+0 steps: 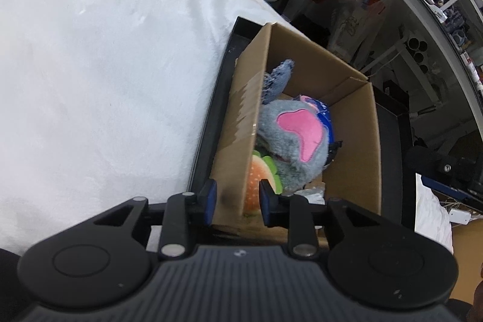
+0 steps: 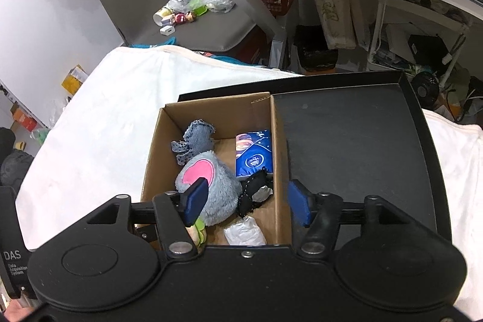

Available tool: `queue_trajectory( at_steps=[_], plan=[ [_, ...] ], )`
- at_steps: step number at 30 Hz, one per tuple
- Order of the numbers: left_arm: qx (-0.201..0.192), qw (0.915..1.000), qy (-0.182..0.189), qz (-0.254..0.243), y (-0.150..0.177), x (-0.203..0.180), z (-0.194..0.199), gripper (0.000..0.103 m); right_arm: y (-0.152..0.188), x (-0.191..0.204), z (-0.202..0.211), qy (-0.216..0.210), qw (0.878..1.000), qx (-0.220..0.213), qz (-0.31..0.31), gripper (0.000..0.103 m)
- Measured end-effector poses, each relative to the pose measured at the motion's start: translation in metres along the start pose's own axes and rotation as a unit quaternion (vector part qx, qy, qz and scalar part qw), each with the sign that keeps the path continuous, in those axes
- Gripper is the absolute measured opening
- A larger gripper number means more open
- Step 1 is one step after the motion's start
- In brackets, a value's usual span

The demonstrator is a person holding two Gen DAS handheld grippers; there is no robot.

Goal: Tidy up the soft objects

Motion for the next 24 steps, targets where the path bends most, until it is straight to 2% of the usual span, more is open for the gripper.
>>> queue_trajectory(
  at_steps=[3, 7, 12, 18, 24],
  plan=[
    [-0.001, 1.0000, -0.002, -0.008, -0.003, -0.006, 0.010, 0.037, 0.001, -0.005, 0.008, -0.006, 1.000, 0.002, -0.009, 0.064],
    [-0.005, 0.9997, -0.009, -0.021, -0.006, -0.016, 0.027, 0.053, 0.001, -0.012, 0.020, -0.016, 1.000, 0.005, -0.021, 0.076],
    [-0.017, 0.9990, -0.017, -0.037, -0.011, -0.028, 0.053, 0.069, 0.001, -0.020, 0.042, -0.032, 0.999, -0.001, -0.033, 0.086],
    [-0.033, 0.9973, -0.023, -0.062, -0.014, -0.048, 0.082, 0.082, -0.001, -0.034, 0.070, -0.040, 0.998, -0.017, -0.040, 0.094],
    [-0.040, 0.9950, -0.030, -0.086, -0.013, -0.067, 0.106, 0.084, -0.001, -0.042, 0.094, -0.049, 0.998, -0.024, -0.040, 0.098]
  ],
)
Point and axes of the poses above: each gripper's, at about its wrist camera, not at the fingertips, and z roughly against the way its jaws point, x to its left, y to its underside, the point moved 4 cm from there along -z, roughly the way its jaws point, and after that the axes turned 14 degrees about -z, right-handed, at the moved point
